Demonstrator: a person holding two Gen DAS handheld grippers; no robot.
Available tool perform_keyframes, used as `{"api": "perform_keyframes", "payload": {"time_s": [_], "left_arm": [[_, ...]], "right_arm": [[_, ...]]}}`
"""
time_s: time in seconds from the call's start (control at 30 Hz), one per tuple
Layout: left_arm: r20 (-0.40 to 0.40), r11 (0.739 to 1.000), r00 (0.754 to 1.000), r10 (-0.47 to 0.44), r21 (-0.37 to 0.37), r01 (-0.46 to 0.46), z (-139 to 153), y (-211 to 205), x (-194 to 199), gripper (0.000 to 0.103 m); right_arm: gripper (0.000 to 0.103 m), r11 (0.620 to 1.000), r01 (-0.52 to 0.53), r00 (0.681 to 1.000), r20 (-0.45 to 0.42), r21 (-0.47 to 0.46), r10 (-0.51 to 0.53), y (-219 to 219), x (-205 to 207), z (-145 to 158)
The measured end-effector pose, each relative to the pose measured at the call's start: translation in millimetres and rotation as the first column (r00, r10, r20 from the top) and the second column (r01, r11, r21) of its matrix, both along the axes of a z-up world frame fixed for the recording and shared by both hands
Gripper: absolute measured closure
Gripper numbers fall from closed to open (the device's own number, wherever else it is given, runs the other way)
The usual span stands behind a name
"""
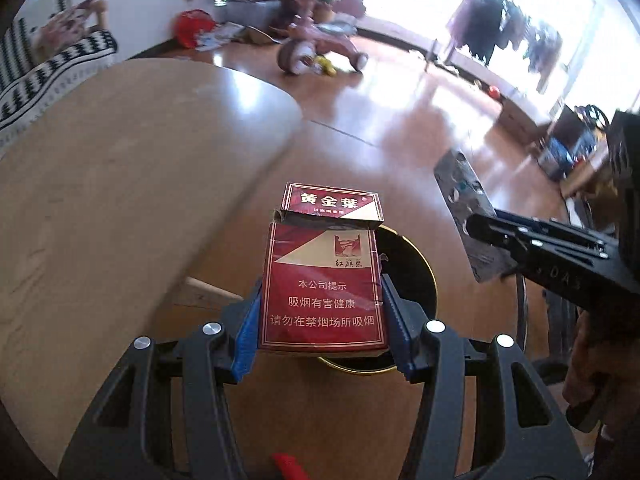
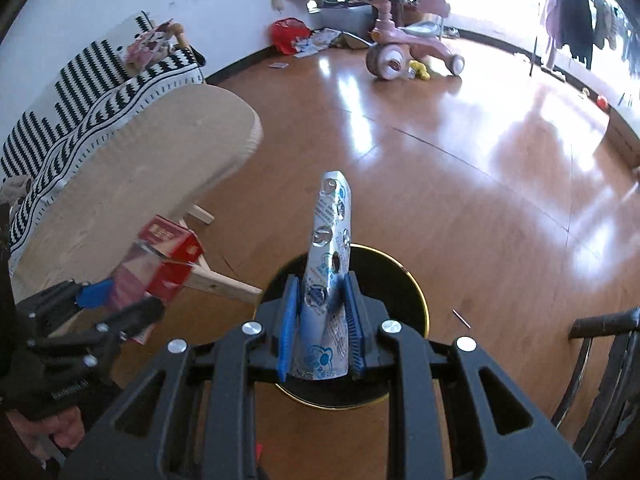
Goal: Collect trash
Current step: 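Carry both items over the black bin and open both tools to drop them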
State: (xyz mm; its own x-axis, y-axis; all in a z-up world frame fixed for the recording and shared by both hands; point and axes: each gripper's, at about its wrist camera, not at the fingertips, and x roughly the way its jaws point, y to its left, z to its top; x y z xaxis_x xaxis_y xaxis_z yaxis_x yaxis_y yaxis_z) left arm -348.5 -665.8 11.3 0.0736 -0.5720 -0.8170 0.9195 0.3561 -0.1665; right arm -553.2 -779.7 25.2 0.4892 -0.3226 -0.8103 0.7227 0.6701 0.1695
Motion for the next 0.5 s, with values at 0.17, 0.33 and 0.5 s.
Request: {"api": "perform_keyframes", "payload": {"time_s": [0.17,0.33,0.5], "left_arm": [[0.0,0.999,1.0,-0.019,0.045,0.019,-20,-16,-6,0.05],[0.006,0.997,1.0,-0.022,0.068,0.021,-30,-24,-4,0.05],[0.009,0.997,1.0,-0.027,0.068,0.026,-34,-25,-7,0.05]], "right_arm": [[0.08,1.0,0.009,1.0,0.002,0.027,-0.009,-10,-10,-15],[0.08,0.999,0.009,1.0,0.008,0.041,-0.009,-12,-12,-22],[0.076,0.999,0.019,1.0,0.002,0.045,-0.02,-9,-7,-23]]}}
